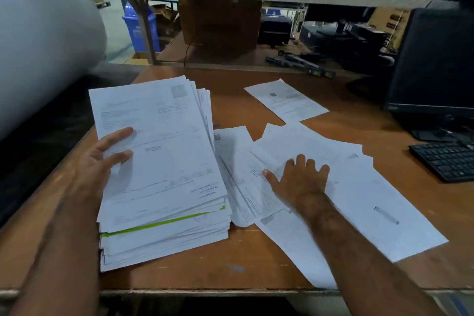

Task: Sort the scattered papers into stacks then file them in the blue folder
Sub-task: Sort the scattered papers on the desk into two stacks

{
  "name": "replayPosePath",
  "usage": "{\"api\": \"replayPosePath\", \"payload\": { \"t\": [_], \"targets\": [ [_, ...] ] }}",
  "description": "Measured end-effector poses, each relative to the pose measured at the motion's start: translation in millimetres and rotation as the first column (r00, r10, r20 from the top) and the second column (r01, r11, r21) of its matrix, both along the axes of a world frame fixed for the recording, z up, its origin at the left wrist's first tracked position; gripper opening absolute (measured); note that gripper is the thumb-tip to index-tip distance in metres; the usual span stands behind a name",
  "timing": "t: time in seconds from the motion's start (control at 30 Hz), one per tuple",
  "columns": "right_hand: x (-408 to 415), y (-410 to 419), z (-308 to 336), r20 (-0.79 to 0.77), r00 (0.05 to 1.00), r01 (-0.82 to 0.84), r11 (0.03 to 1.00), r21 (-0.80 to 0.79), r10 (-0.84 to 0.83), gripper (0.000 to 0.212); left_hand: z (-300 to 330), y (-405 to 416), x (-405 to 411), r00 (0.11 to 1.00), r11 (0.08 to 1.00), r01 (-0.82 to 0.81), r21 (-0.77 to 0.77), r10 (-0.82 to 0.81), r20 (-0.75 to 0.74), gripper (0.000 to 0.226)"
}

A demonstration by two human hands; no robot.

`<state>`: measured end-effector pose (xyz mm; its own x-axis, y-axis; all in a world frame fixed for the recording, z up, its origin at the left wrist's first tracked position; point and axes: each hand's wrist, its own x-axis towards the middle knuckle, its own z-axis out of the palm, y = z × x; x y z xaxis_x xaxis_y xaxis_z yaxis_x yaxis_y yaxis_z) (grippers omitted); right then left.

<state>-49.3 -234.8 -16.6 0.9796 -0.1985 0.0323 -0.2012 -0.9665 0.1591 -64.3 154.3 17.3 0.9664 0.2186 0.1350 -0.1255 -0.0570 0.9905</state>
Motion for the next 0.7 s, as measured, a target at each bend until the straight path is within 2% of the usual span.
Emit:
{"api": "replayPosePath", "payload": {
  "t": [0.1,0.17,0.2,0.33,0.43,0.57,0.7],
  "targets": [
    [0.4,-2.4,-8.2,0.002,0.989,-0.146,0.983,0.111,0.147,0.092,-0.5,19.6,-1.0,0.999,0.999,-0.032,-0.018,0.032,0.001,0.046],
    [-0.3,0.4,-16.0,-0.071,0.97,-0.21,0.953,0.22,0.23,0.098,-1.4,31.5,-3.2,0.998,0.997,-0.057,-0.055,0.058,0.024,0.048],
    [-0.6,3.3,-18.8,-0.098,0.967,-0.207,0.953,0.221,0.233,0.101,-1.7,35.1,-2.9,0.997,0.994,-0.067,-0.085,0.071,0.044,0.049],
    [3.2,28.6,-10.3,-0.102,0.99,-0.081,0.98,0.182,0.101,0.1,8.9,25.5,0.3,0.985,0.977,-0.067,-0.201,0.098,0.144,0.052],
    [13.6,45.3,9.0,-0.137,0.99,0.009,0.979,0.205,0.02,0.1,17.4,10.2,7.2,0.987,0.977,-0.039,-0.211,0.072,0.147,0.052],
    [29.7,35.8,27.5,-0.167,0.985,0.02,0.94,0.341,0.039,0.081,15.2,-2.4,13.5,0.996,0.981,0.023,-0.191,-0.005,0.094,0.051],
    [43.0,13.4,25.0,-0.186,0.973,-0.065,0.93,0.362,0.14,0.048,24.5,-21.2,16.0,0.992,0.982,0.079,-0.172,-0.06,0.114,0.051]
  ]
}}
